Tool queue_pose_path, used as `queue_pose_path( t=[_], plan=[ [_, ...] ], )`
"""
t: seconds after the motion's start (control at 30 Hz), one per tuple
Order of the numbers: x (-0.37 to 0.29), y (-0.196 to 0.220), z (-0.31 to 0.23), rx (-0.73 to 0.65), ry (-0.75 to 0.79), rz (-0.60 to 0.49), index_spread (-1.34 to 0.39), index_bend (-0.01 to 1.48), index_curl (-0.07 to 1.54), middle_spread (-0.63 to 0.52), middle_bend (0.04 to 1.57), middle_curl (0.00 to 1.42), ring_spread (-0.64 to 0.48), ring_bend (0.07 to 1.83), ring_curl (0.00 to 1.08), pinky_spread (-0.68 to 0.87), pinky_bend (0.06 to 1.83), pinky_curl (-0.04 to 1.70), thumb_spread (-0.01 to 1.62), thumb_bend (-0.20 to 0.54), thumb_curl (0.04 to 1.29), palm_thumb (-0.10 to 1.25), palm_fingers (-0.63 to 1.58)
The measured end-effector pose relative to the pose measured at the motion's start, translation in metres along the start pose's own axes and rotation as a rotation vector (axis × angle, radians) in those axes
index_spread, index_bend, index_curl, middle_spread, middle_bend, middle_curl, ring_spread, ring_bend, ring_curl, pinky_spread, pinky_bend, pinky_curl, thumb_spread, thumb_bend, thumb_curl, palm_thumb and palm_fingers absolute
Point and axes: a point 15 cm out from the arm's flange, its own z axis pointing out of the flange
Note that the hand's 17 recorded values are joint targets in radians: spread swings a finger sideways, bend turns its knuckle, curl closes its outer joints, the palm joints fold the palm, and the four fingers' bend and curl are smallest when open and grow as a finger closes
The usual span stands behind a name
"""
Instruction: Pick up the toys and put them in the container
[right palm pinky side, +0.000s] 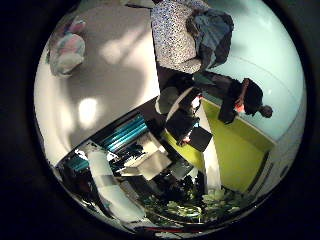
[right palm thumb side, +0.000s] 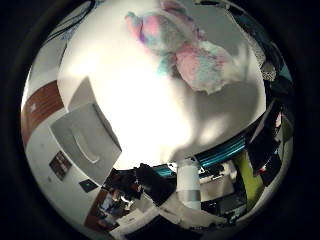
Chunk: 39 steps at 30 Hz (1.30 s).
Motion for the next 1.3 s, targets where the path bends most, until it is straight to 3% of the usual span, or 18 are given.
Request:
queue_pose_path(
  t=[0.33, 0.5, 0.57, 0.63, 0.7, 0.73, 0.8, 1.0, 1.17, 1.3],
  plan=[
    [-0.018, -0.03, 0.028, 0.011, -0.057, 0.028, -0.04, 0.15, 0.27, 0.23, 0.22, 0.33, 0.25, 0.46, 0.25, 0.54, 0.72, 0.26, 1.05, -0.023, 0.28, 0.35, 0.12],
    [-0.023, -0.043, 0.041, 0.017, -0.058, 0.028, -0.06, 0.15, 0.26, 0.18, 0.34, 0.36, 0.17, 0.6, 0.27, 0.48, 0.64, 0.22, 1.06, -0.018, 0.29, 0.41, 0.28],
    [-0.023, -0.044, 0.044, 0.013, -0.057, 0.029, -0.1, 0.15, 0.26, 0.08, 0.42, 0.39, 0.05, 0.72, 0.3, 0.37, 0.62, 0.2, 1.06, -0.013, 0.3, 0.45, 0.41],
    [-0.022, -0.044, 0.045, 0.013, -0.056, 0.025, -0.18, 0.15, 0.25, -0.05, 0.56, 0.45, -0.12, 0.86, 0.34, 0.16, 0.66, 0.18, 1.07, -0.005, 0.31, 0.51, 0.65],
    [-0.022, -0.044, 0.043, 0.016, -0.057, 0.018, -0.29, 0.18, 0.26, -0.17, 0.68, 0.52, -0.26, 1.01, 0.41, -0.18, 0.86, 0.23, 1.09, -0.01, 0.32, 0.57, 0.94],
    [-0.02, -0.045, 0.039, 0.026, -0.058, 0.02, -0.35, 0.23, 0.3, -0.22, 0.75, 0.58, -0.3, 1.06, 0.44, -0.3, 0.94, 0.27, 1.09, -0.008, 0.34, 0.6, 1.06],
    [-0.013, -0.046, 0.026, 0.054, -0.059, 0.028, -0.43, 0.34, 0.38, -0.27, 0.81, 0.65, -0.31, 1.14, 0.5, -0.36, 1.07, 0.35, 1.1, -0.009, 0.35, 0.65, 1.13],
    [-0.002, -0.035, -0.015, 0.135, -0.065, 0.024, -0.47, 0.85, 0.72, -0.33, 1.02, 0.9, -0.29, 1.31, 0.65, -0.27, 1.4, 0.54, 1.12, -0.002, 0.4, 0.81, 1.06],
    [0.004, -0.001, -0.028, 0.075, -0.058, 0.012, -0.41, 0.99, 0.91, -0.31, 1.16, 1.02, -0.27, 1.37, 0.74, -0.21, 1.47, 0.65, 1.14, 0.019, 0.48, 0.99, 0.99],
    [-0.008, 0.036, -0.057, 0.067, -0.041, -0.05, -0.39, 1.01, 0.98, -0.29, 1.2, 1.06, -0.27, 1.4, 0.79, -0.19, 1.49, 0.71, 1.13, -0.007, 0.52, 1.03, 0.94]
  ],
)
